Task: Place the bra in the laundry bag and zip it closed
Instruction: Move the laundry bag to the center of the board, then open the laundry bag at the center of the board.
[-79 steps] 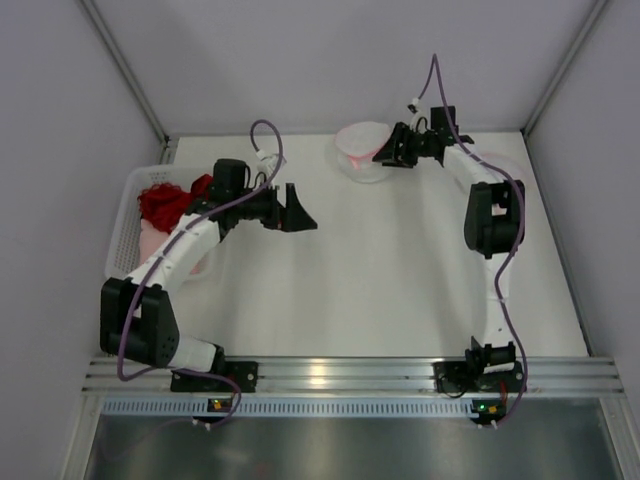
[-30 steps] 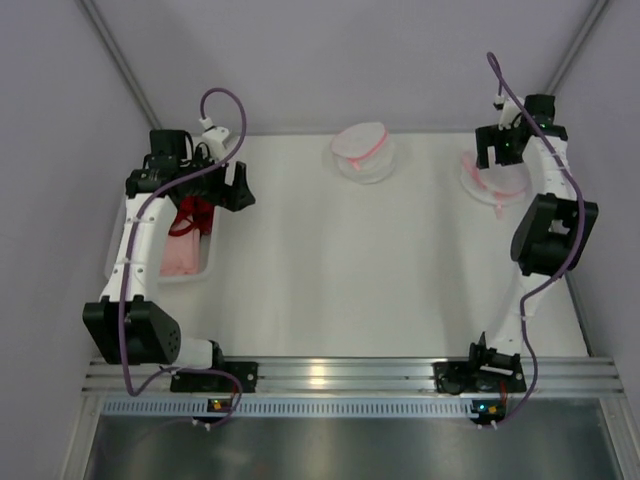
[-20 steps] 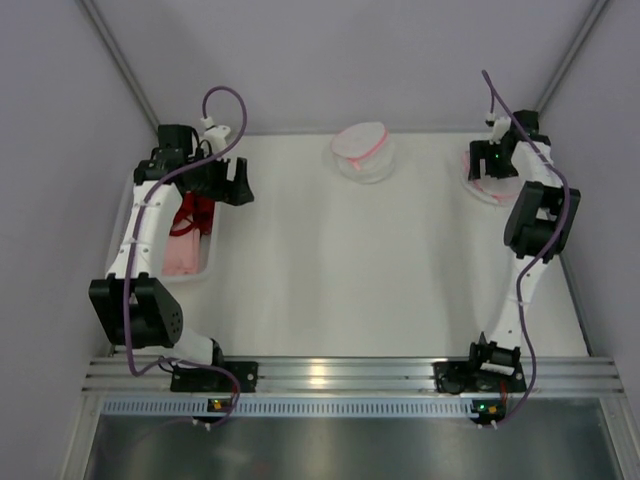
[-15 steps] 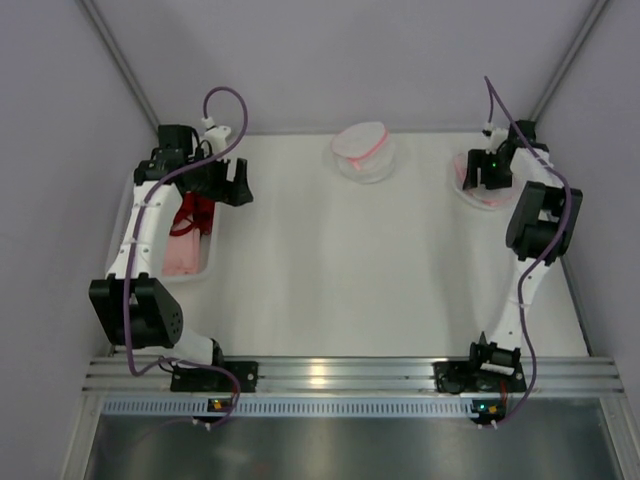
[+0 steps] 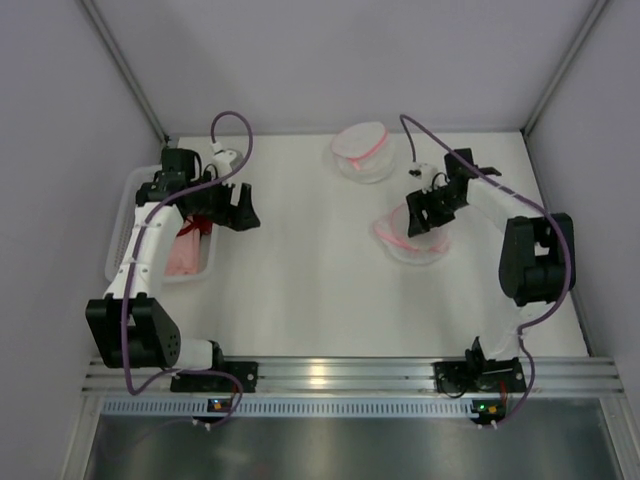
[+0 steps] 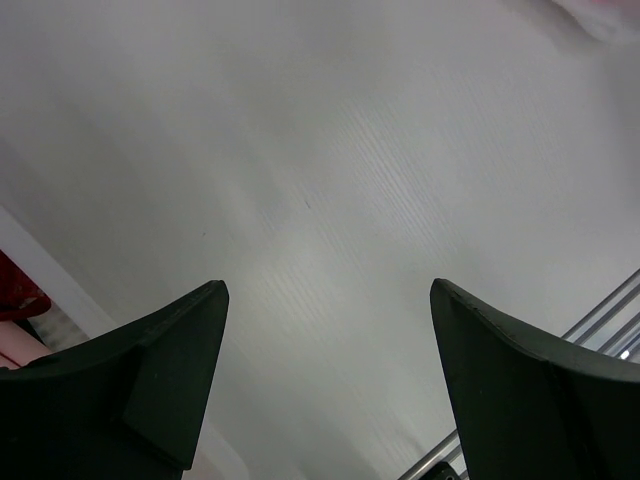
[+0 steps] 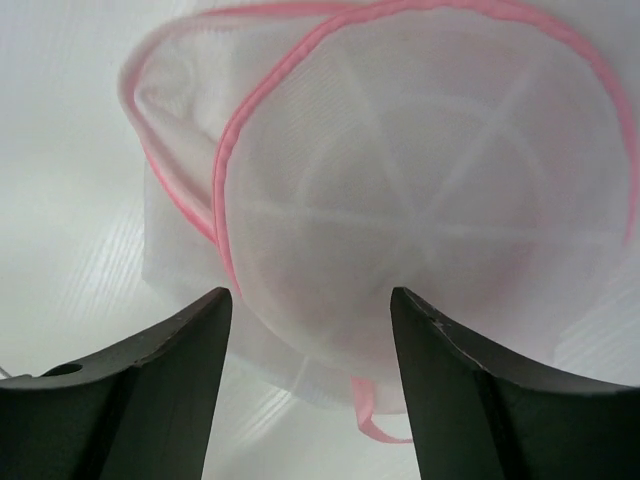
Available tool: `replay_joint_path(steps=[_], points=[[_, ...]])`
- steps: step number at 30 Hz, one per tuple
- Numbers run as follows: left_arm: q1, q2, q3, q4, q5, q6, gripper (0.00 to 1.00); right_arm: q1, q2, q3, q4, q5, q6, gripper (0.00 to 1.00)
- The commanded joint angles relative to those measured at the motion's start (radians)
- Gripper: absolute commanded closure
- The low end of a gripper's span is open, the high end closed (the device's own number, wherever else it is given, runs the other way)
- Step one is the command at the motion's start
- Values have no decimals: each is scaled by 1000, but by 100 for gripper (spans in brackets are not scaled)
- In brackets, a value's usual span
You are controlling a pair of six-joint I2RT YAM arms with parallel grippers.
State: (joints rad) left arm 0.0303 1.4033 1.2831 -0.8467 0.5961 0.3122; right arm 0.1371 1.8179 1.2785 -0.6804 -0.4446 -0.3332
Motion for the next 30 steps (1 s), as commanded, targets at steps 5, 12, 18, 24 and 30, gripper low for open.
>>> replay_joint_path(steps=[5, 12, 18, 24, 30], points=[[0, -44, 41, 23, 65, -54, 12, -148, -48, 228, -163, -149, -15, 32], [0, -15, 65, 21, 65, -116, 14, -217, 132, 315, -137, -68, 94, 41], [0, -17, 64, 23, 48, -125, 14, -272, 299, 439, -153, -180, 172, 43], [2, -18, 74, 23, 24, -131, 14, -304, 392, 444, -96, -295, 282, 39], [0, -7, 84, 21, 14, -134, 14, -307, 423, 409, -67, -474, 357, 46]])
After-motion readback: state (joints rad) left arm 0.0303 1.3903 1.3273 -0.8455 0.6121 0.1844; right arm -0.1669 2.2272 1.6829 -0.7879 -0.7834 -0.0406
